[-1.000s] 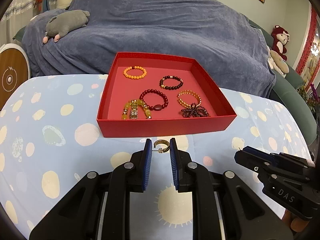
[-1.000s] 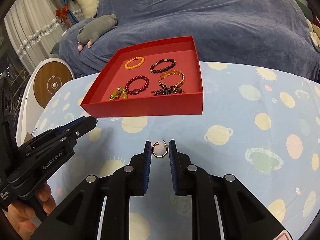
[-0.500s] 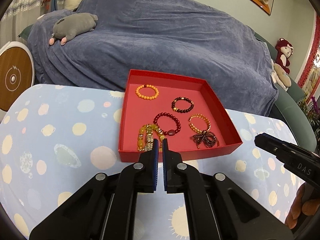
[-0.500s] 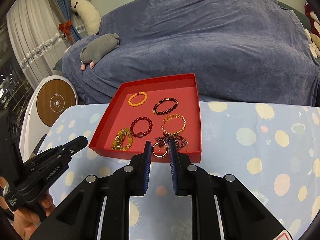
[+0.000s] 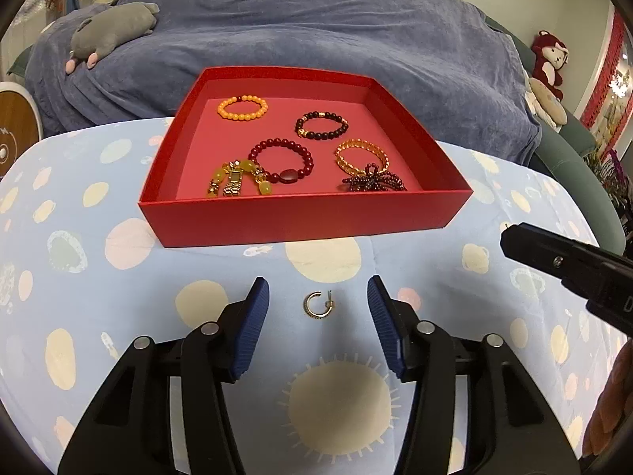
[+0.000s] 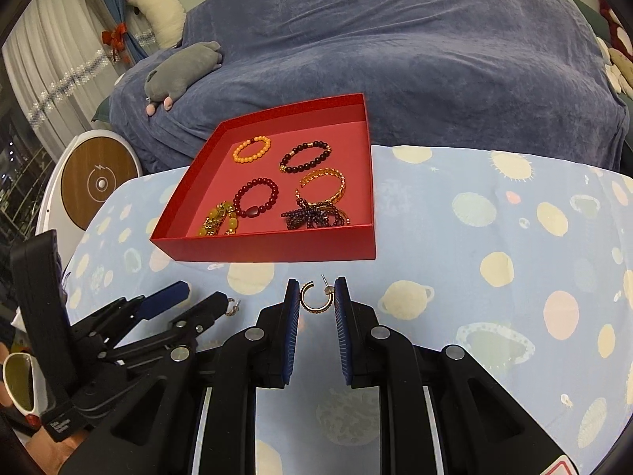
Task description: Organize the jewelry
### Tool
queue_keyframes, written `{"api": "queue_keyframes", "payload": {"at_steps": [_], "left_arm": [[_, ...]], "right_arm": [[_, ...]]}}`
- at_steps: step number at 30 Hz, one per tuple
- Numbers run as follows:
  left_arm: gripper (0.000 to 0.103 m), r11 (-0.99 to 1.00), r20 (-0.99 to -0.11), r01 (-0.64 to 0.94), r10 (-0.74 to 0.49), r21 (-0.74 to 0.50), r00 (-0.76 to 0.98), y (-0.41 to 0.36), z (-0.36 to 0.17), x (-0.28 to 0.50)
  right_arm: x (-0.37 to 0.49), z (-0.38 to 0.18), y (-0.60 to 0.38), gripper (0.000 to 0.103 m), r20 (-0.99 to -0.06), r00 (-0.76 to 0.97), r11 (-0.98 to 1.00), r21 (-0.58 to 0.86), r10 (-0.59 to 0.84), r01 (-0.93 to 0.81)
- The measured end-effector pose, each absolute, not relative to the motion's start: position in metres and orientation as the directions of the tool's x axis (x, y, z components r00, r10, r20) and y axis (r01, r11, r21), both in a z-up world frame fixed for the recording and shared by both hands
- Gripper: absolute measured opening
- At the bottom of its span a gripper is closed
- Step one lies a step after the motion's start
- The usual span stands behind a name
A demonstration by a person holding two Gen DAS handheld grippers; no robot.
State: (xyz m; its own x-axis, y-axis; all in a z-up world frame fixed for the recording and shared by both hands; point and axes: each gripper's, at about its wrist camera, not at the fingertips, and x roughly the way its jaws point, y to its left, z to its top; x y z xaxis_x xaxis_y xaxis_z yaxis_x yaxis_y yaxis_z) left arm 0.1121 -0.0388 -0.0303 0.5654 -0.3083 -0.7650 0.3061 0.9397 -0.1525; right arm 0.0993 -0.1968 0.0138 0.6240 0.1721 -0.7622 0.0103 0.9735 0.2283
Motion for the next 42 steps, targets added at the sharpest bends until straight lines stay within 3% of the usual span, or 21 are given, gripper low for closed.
{"api": "queue_keyframes", "payload": {"at_steps": [7, 17, 26, 31, 42], "left_arm": [[0.017, 0.937, -0.780, 0.324, -0.296, -0.127, 0.552, -0.048, -0.046, 0.118], [0.017, 0.941, -0.770, 0.317, -0.288, -0.117, 0.570, -0.046, -0.039, 0.118], [0.017, 0.942, -0.714, 0.285, -0.323, -0.178, 0.621, -0.025, 0.014, 0.131], [0.017, 0.949, -0.683, 0.275, -0.302, -0.152, 0.665, -0.019, 0.038, 0.159], [0.017, 0.965, -0.692, 0.247, -0.240, -0.092, 0.681, -0.027, 0.024, 0.230]], "right_arm": [[0.102, 0.010, -0.195, 0.016, -0.768, 0.617, 0.974, 0.228, 0.175, 0.008], [0.103, 0.009, -0.193, 0.016, -0.770, 0.614, 0.974, 0.228, 0.177, 0.005], [0.123, 0.030, -0.188, 0.016, -0.741, 0.648, 0.976, 0.219, 0.175, -0.014], [0.154, 0.046, -0.181, 0.016, -0.724, 0.666, 0.977, 0.208, 0.181, -0.038], [0.234, 0.032, -0.178, 0.017, -0.741, 0.651, 0.980, 0.196, 0.162, -0.020]]}}
